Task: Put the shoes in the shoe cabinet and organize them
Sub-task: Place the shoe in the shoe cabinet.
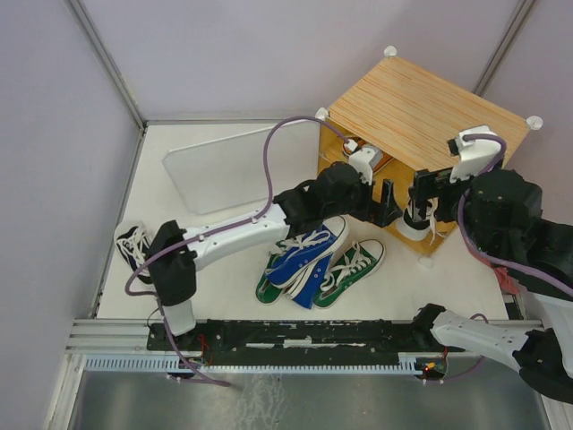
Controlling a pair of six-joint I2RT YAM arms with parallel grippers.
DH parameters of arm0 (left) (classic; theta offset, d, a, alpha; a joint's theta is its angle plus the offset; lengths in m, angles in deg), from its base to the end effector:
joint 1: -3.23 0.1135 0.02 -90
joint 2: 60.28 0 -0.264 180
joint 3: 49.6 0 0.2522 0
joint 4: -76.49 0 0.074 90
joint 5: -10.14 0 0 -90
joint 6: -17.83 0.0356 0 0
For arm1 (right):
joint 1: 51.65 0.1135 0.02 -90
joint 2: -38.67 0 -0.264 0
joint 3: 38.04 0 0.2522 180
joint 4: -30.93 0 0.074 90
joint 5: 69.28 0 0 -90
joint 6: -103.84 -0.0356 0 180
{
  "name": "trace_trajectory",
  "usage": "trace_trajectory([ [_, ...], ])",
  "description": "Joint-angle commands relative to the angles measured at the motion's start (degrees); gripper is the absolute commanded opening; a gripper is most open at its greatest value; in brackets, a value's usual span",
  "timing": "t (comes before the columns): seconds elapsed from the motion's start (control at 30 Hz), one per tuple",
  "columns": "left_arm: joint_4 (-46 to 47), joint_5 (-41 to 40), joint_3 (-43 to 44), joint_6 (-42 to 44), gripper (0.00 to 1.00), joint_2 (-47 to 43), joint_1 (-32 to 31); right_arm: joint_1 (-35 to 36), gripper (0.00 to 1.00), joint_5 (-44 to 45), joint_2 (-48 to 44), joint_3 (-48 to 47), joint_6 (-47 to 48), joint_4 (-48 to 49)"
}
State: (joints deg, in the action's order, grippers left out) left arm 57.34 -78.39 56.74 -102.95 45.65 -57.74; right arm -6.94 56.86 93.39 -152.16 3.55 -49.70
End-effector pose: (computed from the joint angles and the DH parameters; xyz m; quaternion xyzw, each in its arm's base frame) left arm 0.2168 -0.3925 0.3340 0.2189 0.7827 -0.4254 0.3981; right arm 0.0799 0.0496 0.5089 -0.0648 0.8013 0.0209 0.5944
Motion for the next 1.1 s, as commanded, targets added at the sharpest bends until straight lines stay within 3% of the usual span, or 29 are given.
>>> trace_trajectory([
  [0.0,0.1,-3.5,-7.5,5.7,0.99,-11.2,-0.4,-0.1,0.99,-6.8,-0.3,3.9,-1.5,-3.2],
  [0.13,-5.3,-9.8,-16.0,7.1,0.99,-21.2,-0.4,-0.1,1.00,-9.9,-1.1,9.6,-3.0,-2.7],
  [0.3,-11.4,-23.9,-28.4,5.1,0.99,-36.1,-0.3,-0.1,0.97,-9.9,-1.8,16.0,-4.4,-1.6],
  [0.4,-12.2,-30.8,-38.8,2.0,0.99,-45.8,-0.2,-0.1,0.97,-5.2,-1.7,21.0,-5.5,-0.4],
  [0.53,-9.9,-32.9,-46.5,0.0,0.99,-54.4,-0.2,-0.1,0.95,3.1,-1.2,26.9,-7.3,4.0],
  [0.73,-9.4,-36.0,-49.8,1.0,0.99,-60.0,-0.2,-0.4,0.88,8.8,0.2,33.6,-6.6,12.9],
  [1.07,-8.9,-37.8,-52.1,2.3,0.99,-61.8,-0.2,-1.4,0.75,15.0,4.3,36.1,-5.6,17.1],
])
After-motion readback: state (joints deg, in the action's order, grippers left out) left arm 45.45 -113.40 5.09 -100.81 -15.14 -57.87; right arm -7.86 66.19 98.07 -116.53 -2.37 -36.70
